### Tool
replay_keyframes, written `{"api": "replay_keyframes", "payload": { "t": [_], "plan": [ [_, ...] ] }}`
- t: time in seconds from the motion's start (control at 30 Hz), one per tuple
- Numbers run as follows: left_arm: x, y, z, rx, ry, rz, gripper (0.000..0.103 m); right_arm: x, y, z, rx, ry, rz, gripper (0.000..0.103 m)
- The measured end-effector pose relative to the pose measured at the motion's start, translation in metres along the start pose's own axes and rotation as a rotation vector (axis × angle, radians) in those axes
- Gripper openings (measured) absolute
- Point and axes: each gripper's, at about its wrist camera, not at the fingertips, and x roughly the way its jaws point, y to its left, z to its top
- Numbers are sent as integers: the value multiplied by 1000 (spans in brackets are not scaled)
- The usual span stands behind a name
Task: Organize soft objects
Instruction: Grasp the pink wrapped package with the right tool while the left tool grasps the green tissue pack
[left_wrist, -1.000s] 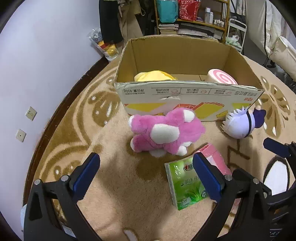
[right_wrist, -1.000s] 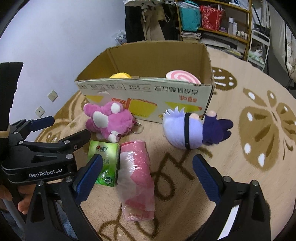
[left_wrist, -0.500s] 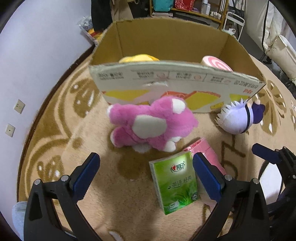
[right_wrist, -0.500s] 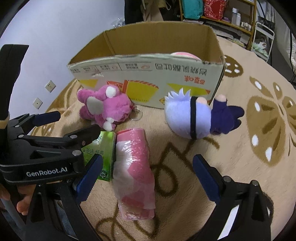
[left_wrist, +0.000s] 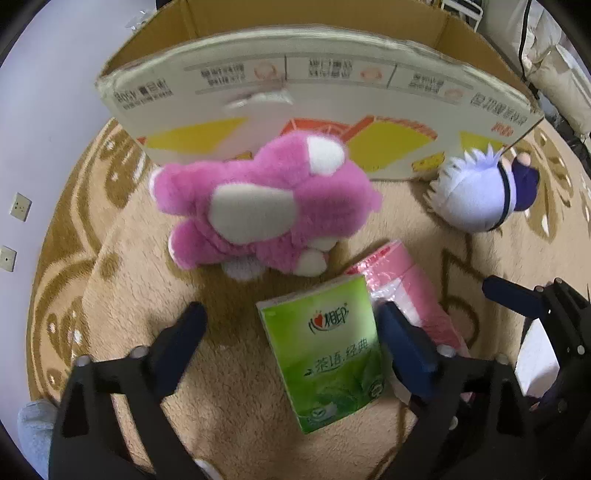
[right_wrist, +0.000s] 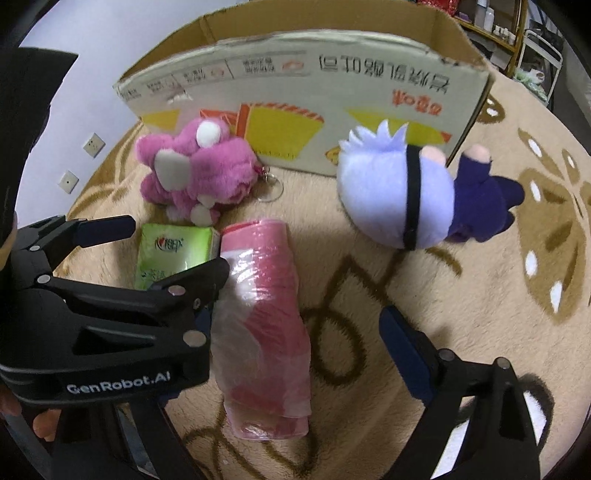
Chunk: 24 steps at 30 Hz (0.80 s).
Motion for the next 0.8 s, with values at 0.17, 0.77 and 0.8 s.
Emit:
{"api": "replay_keyframes", "payload": {
  "t": [0.17, 0.77, 0.8],
  "plan": [
    [2, 4, -1, -36, 27, -33, 76, 12, 4, 0, -3, 41, -8, 92],
    [-6, 41, -34, -87, 38, -62, 56, 29, 29, 3, -48, 58, 19, 46],
    [-7, 43, -34, -85, 29, -54, 56, 29, 30, 4, -46, 58, 29, 46]
  ]
}}
